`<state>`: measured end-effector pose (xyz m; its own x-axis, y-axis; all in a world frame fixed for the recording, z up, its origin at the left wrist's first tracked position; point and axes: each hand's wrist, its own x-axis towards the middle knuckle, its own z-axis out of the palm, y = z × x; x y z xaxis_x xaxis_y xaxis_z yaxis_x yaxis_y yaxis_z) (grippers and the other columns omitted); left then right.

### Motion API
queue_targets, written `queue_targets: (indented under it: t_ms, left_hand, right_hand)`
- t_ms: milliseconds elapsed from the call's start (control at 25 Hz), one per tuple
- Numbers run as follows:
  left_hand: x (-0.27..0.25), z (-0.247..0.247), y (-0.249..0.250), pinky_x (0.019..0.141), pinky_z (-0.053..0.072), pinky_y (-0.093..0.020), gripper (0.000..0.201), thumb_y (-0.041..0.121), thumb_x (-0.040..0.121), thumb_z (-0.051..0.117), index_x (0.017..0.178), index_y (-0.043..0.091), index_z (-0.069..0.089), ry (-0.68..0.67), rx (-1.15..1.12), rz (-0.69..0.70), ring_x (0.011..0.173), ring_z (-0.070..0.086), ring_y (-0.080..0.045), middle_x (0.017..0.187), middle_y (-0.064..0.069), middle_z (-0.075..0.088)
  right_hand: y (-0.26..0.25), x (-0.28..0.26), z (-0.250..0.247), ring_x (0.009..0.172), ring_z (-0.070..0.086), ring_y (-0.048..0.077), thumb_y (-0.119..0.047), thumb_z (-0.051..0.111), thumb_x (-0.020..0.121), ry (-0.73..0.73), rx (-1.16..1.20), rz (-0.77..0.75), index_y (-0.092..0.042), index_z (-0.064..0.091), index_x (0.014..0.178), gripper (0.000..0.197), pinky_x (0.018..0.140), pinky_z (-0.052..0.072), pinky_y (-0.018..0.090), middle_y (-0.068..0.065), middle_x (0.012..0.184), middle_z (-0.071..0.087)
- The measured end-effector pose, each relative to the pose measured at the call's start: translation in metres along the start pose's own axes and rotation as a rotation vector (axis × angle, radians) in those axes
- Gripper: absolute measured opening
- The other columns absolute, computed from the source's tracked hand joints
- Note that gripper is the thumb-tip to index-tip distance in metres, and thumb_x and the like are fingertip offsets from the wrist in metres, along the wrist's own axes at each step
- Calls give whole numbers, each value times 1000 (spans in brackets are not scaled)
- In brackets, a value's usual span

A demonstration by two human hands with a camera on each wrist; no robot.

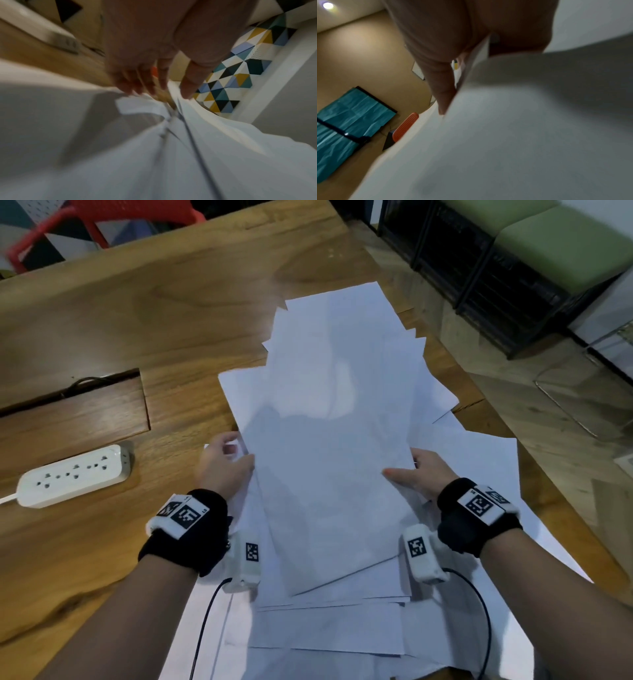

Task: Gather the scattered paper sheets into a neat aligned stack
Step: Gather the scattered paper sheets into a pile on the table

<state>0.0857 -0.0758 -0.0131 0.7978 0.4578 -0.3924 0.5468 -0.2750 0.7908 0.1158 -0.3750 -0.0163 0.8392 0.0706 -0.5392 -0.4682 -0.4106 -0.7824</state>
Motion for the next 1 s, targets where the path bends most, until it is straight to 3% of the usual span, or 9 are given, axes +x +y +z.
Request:
queue_targets:
  t_ms: [40, 120, 320, 440, 520, 720, 800, 880, 1000]
  left_hand:
    - [4, -12, -6, 91, 48, -38, 50, 26, 75, 64, 122, 18, 51, 72, 194, -39, 111, 54, -31, 116, -10, 59]
    - [3, -29, -18, 89, 48, -47, 65, 39, 62, 62, 121, 16, 50, 74, 392, -157, 111, 53, -37, 123, -16, 56]
    - [-20, -29, -18, 54, 42, -25, 26, 8, 76, 67, 98, 12, 54, -114, 122, -219, 71, 58, -18, 83, -2, 62]
    - [-9, -34, -23, 72, 56, -42, 24, 9, 74, 71, 96, 4, 62, -40, -94, -227, 80, 66, -30, 97, -16, 70]
    - [3, -35, -30, 87, 52, -55, 27, 15, 74, 71, 97, 3, 62, 44, -181, -245, 92, 66, -35, 107, -19, 68]
    - [14, -13, -14, 93, 48, -55, 17, 23, 89, 58, 98, 9, 60, -77, -323, -276, 99, 64, -34, 110, -17, 66]
    - [21, -15, -12, 86, 53, -46, 25, 24, 92, 53, 109, 5, 58, -19, -387, -274, 91, 67, -29, 102, -15, 68]
    - [25, -21, -12, 67, 54, -30, 25, 32, 90, 53, 98, 8, 58, 32, -427, -246, 74, 69, -25, 79, -9, 70]
    - [18, -17, -7, 56, 51, -30, 26, 27, 79, 62, 98, 24, 45, 163, -324, -67, 70, 61, -27, 86, -7, 64]
  right_hand:
    - [1, -1, -1, 89, 60, 25, -6, 65, 80, 3, 8, 6, -3, 60, 110, 30, 83, 48, 34, 15, 107, 64]
    - [3, -1, -1, 92, 59, 25, -3, 63, 81, -17, 33, 11, -5, 58, 111, 30, 85, 47, 34, 12, 106, 62]
    - [5, -11, -7, 97, 59, 29, 2, 58, 83, -57, 171, 20, -15, 54, 106, 28, 83, 48, 28, 12, 112, 61]
    - [12, -23, -17, 93, 64, 23, 1, 57, 83, -87, 268, 28, -19, 55, 105, 29, 82, 52, 32, 11, 113, 62]
    - [18, -30, -18, 85, 66, 15, 2, 56, 83, -107, 296, 37, -17, 56, 107, 31, 72, 56, 26, 11, 111, 63]
    - [21, -28, 13, 89, 62, 17, 7, 55, 83, -209, 294, 43, -12, 51, 114, 36, 70, 55, 19, 12, 117, 59]
    - [18, -25, 17, 89, 62, 16, 8, 55, 83, -220, 284, 37, -11, 51, 113, 36, 72, 55, 18, 12, 115, 59]
    - [16, -23, 10, 89, 62, 16, 8, 55, 83, -221, 278, 42, -10, 51, 115, 38, 72, 55, 18, 12, 113, 60]
    - [18, -25, 4, 87, 62, 16, 9, 54, 83, -226, 276, 66, -6, 50, 119, 40, 68, 56, 14, 10, 109, 62]
